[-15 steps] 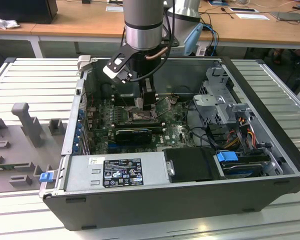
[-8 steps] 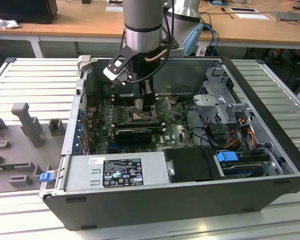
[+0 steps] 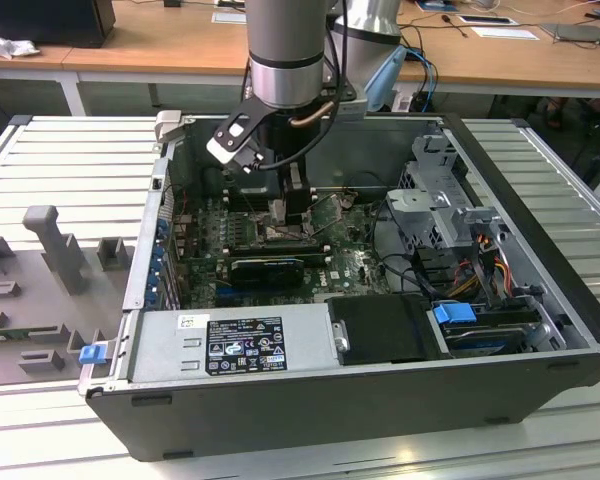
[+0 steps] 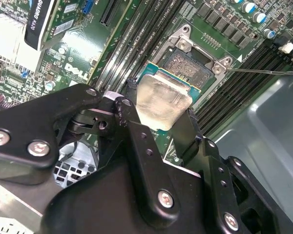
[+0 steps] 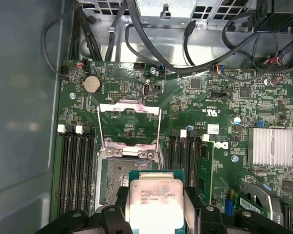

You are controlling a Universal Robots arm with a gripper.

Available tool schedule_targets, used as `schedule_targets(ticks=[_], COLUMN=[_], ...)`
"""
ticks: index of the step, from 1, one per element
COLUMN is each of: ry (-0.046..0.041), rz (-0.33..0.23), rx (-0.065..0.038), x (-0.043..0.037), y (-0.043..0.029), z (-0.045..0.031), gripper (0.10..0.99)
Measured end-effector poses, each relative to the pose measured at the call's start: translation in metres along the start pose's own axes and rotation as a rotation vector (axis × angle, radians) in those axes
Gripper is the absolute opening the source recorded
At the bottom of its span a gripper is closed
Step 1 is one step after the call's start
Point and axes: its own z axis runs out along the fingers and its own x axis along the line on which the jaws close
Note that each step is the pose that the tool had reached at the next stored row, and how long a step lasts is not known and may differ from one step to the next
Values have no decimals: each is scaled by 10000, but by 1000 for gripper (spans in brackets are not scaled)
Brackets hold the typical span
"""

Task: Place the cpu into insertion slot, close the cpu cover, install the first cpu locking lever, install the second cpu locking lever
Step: 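Place the cpu into insertion slot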

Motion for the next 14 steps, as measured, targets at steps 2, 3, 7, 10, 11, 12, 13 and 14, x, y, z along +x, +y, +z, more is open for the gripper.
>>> schedule_targets(ticks=[2, 3, 7, 10, 11, 12, 13, 14], ry=[0, 0, -7, -11, -13, -13, -14, -15], rz=[4, 6, 67, 149, 167, 193, 212, 223], rx=[2, 2, 6, 15, 21, 33, 48, 58], x=[0, 0, 36, 103, 119, 147, 173, 191], y=[-1, -2, -5, -8, -9, -9, -11, -12], z=[16, 22, 87, 160, 179, 211, 245, 271], gripper=[529, 529, 529, 529, 529, 529, 529, 529])
